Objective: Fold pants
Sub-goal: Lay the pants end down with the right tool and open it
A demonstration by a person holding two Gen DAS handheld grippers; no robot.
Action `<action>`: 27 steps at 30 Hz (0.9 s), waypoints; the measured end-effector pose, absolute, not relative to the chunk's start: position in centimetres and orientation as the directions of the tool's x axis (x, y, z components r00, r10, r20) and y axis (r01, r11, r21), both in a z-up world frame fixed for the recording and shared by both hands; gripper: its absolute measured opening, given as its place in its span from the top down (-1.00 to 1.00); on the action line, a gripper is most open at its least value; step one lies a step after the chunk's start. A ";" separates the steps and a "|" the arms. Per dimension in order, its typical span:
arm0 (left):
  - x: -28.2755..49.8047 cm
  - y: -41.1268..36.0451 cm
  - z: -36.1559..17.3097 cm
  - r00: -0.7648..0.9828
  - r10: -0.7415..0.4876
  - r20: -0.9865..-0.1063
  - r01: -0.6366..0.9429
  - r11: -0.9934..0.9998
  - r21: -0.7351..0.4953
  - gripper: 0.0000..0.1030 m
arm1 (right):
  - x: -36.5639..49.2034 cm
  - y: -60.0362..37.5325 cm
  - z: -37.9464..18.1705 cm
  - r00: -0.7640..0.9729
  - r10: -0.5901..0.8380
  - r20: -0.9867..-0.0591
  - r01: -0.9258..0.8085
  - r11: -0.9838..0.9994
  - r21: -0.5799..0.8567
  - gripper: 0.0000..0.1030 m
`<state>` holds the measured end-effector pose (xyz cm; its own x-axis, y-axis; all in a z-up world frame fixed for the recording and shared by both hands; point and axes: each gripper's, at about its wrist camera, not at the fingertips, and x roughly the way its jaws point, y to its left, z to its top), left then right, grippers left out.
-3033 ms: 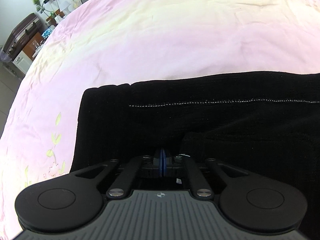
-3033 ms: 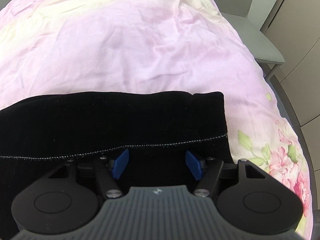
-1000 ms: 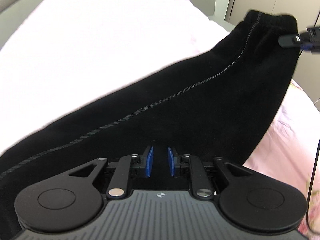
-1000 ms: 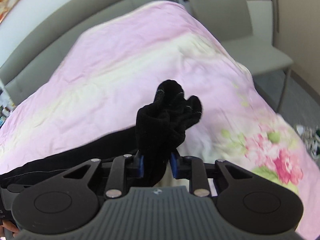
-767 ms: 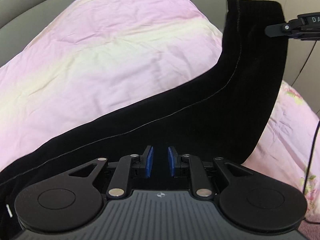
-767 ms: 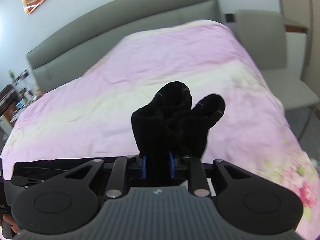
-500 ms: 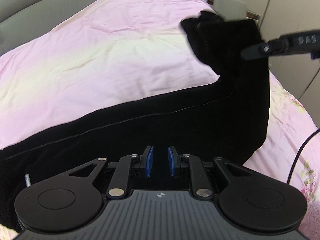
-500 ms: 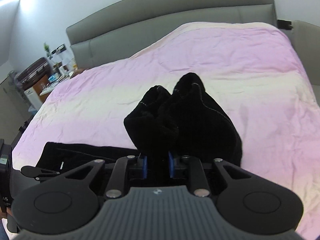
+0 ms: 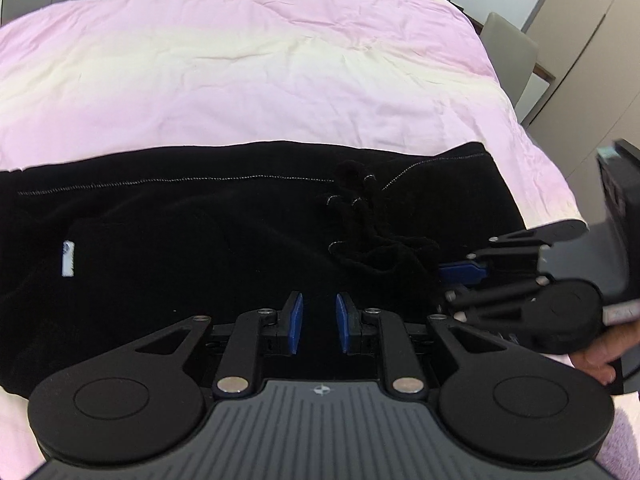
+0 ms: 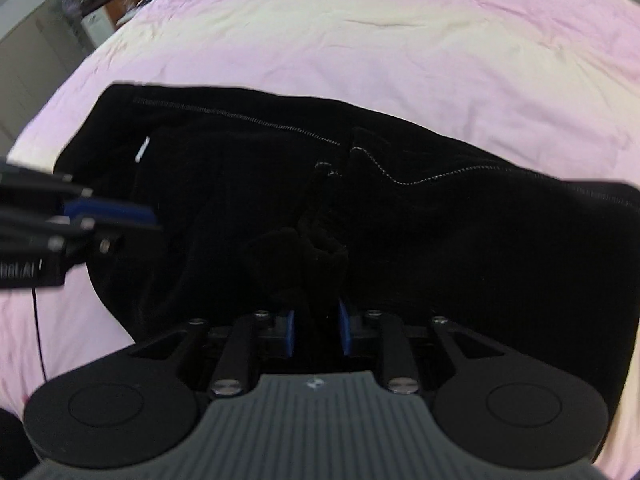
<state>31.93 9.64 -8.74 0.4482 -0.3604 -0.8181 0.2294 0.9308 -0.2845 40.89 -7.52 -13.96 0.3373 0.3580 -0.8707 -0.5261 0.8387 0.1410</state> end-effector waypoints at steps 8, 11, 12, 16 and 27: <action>34.8 9.0 -9.9 0.437 -0.480 -0.761 0.106 0.867 -0.487 0.31 | 40.7 -12.7 -10.0 0.385 0.311 -0.869 -0.527 0.847 0.070 0.06; 36.3 7.3 -10.6 0.401 -0.489 -0.775 0.066 0.859 -0.507 0.15 | 41.9 -15.4 -10.3 0.420 0.218 -0.881 -0.455 0.890 0.003 0.06; 36.7 6.7 -11.0 0.386 -0.493 -0.780 0.054 0.856 -0.514 0.08 | 42.2 -16.5 -10.5 0.425 0.196 -0.884 -0.427 0.904 -0.005 0.06; 37.6 4.4 -12.1 0.345 -0.456 -0.821 0.033 0.880 -0.474 0.06 | 42.6 -20.1 -11.3 0.434 0.149 -0.889 -0.348 0.937 -0.013 0.06; 35.1 3.2 -9.2 0.454 -0.328 -0.828 0.169 0.945 -0.281 0.70 | 41.9 -27.4 -12.4 0.367 0.203 -0.908 -0.220 0.967 0.127 0.62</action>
<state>35.12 3.17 -9.17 0.4543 -0.3281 -0.8282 0.1692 0.9446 -0.2813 41.94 -27.41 -12.42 0.3674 0.2032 -0.9076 -0.2205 0.9671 0.1272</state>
